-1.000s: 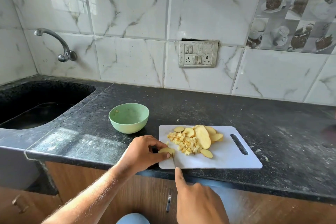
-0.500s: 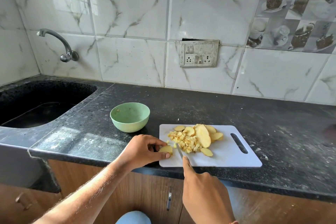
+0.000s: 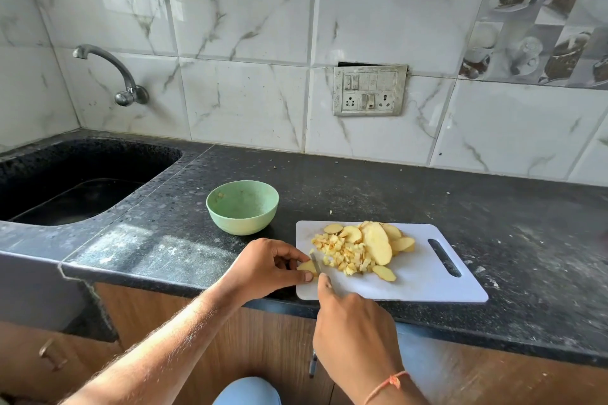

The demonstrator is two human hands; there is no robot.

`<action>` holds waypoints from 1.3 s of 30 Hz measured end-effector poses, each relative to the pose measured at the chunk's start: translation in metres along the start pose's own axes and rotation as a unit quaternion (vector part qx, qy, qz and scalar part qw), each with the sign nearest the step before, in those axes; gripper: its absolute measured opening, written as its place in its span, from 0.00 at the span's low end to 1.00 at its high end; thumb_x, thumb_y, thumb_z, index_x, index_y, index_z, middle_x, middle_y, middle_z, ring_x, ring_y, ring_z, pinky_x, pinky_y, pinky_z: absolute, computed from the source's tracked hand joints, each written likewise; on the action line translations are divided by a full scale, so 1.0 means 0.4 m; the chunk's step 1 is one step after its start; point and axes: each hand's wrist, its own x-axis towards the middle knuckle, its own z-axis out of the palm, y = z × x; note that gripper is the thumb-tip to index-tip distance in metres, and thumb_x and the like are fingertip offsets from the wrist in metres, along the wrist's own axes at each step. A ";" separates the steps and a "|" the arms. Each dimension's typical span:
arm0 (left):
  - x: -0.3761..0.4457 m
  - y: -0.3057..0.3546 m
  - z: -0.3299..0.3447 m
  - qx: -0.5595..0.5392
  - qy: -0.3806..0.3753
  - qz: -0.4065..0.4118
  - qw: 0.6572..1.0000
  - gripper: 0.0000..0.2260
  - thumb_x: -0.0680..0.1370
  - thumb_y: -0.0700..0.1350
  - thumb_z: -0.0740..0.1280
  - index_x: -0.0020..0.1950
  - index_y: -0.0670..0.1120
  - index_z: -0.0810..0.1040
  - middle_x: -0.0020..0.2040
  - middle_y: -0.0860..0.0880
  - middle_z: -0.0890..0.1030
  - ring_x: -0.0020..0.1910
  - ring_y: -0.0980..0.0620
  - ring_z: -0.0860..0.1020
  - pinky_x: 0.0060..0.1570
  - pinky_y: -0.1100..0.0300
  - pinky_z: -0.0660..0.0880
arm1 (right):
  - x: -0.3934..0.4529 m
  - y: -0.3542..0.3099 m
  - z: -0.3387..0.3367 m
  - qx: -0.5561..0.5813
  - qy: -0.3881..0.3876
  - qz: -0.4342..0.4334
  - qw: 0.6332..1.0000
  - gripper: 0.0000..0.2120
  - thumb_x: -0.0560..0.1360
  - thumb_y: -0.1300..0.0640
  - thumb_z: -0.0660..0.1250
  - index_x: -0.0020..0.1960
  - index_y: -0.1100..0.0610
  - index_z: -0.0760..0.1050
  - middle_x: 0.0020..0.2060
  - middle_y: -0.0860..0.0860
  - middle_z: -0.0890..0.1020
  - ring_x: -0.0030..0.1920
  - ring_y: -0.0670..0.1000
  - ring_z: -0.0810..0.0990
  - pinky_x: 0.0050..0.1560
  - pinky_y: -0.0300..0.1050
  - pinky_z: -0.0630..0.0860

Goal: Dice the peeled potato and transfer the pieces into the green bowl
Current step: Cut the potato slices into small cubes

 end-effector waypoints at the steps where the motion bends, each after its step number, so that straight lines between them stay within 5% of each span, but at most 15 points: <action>1: 0.000 -0.001 -0.001 0.001 0.000 0.001 1.000 0.13 0.69 0.58 0.83 0.51 0.59 0.89 0.39 0.63 0.83 0.34 0.61 0.77 0.36 0.67 0.73 | 0.007 -0.005 -0.001 -0.003 0.002 0.002 1.000 0.29 0.82 0.58 0.53 0.83 0.52 0.55 0.52 0.54 0.84 0.51 0.56 0.84 0.44 0.49 0.76; 7: -0.004 0.000 0.007 0.001 0.017 -0.001 1.000 0.12 0.69 0.57 0.83 0.50 0.58 0.89 0.37 0.61 0.83 0.32 0.61 0.77 0.35 0.68 0.71 | -0.014 -0.002 0.001 -0.010 -0.038 -0.011 0.999 0.31 0.82 0.59 0.54 0.84 0.53 0.50 0.54 0.56 0.83 0.52 0.57 0.83 0.43 0.50 0.73; 12: -0.007 0.006 0.005 0.001 0.016 -0.012 1.000 0.12 0.69 0.58 0.83 0.50 0.58 0.89 0.38 0.61 0.84 0.33 0.62 0.77 0.34 0.68 0.72 | -0.063 0.009 -0.010 0.004 -0.146 0.023 0.989 0.39 0.82 0.56 0.58 0.84 0.48 0.38 0.63 0.57 0.81 0.62 0.56 0.80 0.59 0.49 0.75; 15: -0.006 0.011 0.004 -0.001 0.010 -0.018 1.000 0.12 0.69 0.58 0.83 0.50 0.59 0.89 0.38 0.60 0.84 0.33 0.62 0.76 0.34 0.67 0.71 | -0.075 0.032 -0.001 0.008 -0.118 0.024 0.993 0.38 0.82 0.55 0.57 0.84 0.47 0.37 0.61 0.55 0.82 0.56 0.56 0.81 0.51 0.46 0.74; 19: -0.009 0.019 0.000 -0.003 0.005 -0.026 1.000 0.13 0.69 0.57 0.83 0.51 0.58 0.90 0.38 0.61 0.84 0.33 0.63 0.76 0.35 0.68 0.72 | -0.069 0.043 0.003 -0.001 -0.069 0.055 0.996 0.35 0.83 0.56 0.54 0.84 0.46 0.40 0.45 0.54 0.77 0.41 0.57 0.72 0.36 0.46 0.65; 22: -0.011 0.020 -0.004 -0.004 -0.001 -0.027 1.000 0.14 0.68 0.58 0.84 0.52 0.58 0.89 0.37 0.63 0.84 0.33 0.63 0.77 0.36 0.69 0.72 | -0.058 0.042 0.002 0.011 -0.054 0.065 0.996 0.35 0.83 0.56 0.55 0.84 0.46 0.41 0.46 0.53 0.81 0.40 0.56 0.73 0.40 0.47 0.69; 25: -0.012 0.014 -0.008 -0.010 -0.006 -0.022 1.000 0.15 0.68 0.58 0.84 0.52 0.58 0.89 0.37 0.64 0.83 0.34 0.63 0.78 0.37 0.69 0.74 | -0.055 0.035 -0.009 0.035 -0.047 0.056 0.997 0.35 0.83 0.54 0.56 0.84 0.45 0.41 0.41 0.51 0.78 0.40 0.55 0.73 0.33 0.47 0.66; 33: -0.009 0.007 -0.010 -0.026 -0.013 -0.031 0.999 0.11 0.69 0.54 0.84 0.48 0.56 0.89 0.39 0.59 0.86 0.35 0.62 0.79 0.39 0.63 0.78 | -0.044 0.013 -0.007 0.045 -0.011 0.021 0.999 0.31 0.84 0.53 0.53 0.84 0.46 0.46 0.48 0.53 0.84 0.49 0.55 0.83 0.40 0.47 0.68; 39: -0.004 0.010 -0.017 -0.034 -0.025 -0.042 0.998 0.11 0.69 0.52 0.85 0.49 0.54 0.90 0.39 0.61 0.86 0.35 0.65 0.79 0.38 0.71 0.73 | -0.012 -0.009 0.010 0.025 0.001 0.001 1.000 0.31 0.82 0.56 0.53 0.84 0.49 0.51 0.49 0.53 0.84 0.49 0.56 0.84 0.39 0.48 0.71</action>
